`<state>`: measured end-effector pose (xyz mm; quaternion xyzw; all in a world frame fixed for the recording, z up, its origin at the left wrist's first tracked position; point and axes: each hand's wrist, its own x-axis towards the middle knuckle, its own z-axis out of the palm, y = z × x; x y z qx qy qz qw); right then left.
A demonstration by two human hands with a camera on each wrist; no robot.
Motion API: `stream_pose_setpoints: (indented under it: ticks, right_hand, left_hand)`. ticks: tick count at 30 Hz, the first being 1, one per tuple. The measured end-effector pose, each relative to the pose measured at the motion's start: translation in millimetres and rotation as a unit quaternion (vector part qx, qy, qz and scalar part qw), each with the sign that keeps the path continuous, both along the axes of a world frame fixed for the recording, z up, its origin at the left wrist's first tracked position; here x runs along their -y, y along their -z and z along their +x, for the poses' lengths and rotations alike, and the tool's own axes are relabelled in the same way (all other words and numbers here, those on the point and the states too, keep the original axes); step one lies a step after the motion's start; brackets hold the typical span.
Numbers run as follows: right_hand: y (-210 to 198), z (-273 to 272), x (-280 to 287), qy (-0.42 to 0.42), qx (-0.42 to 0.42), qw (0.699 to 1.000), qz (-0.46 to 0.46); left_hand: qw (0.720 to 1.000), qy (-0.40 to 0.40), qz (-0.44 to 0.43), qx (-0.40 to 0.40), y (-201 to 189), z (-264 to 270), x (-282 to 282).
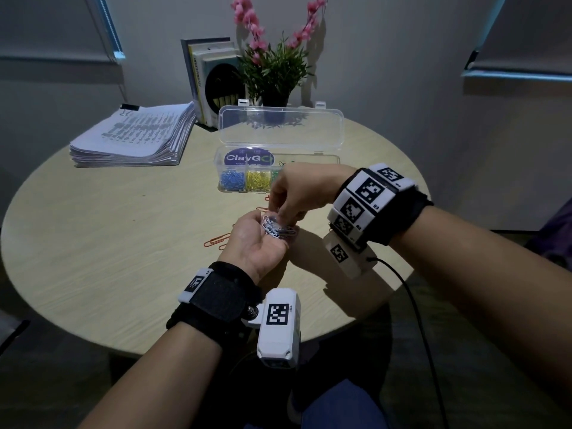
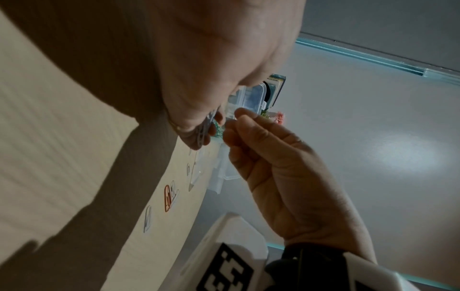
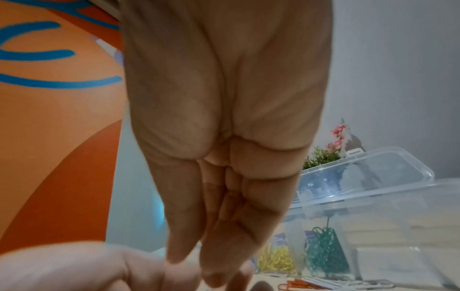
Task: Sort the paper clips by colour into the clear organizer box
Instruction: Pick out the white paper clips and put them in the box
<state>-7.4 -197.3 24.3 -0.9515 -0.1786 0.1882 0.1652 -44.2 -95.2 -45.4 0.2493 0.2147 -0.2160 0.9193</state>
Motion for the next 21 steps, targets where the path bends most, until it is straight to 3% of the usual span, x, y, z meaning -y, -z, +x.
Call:
stream_pose_setpoints:
  ticks: [5,10,21]
  right_hand:
    - [-7.4,7.6,15.1,0.068,0.013,0.997,0.047]
    - [4.2,32.4,50.1,0.155,0.069,0.98,-0.109]
    - [31.7,51.0,58.0,0.089,0.071,0.97,-0.214]
  left_hand:
    - [1.0,-0.003,0.025,0.002,1.0,1.1,2.1]
    - [0.999,0.001,0.053,-0.002,-1.0,1.9,3.3]
    - [1.0,0.002,0.016,0.0,-6.4,4.4,3.6]
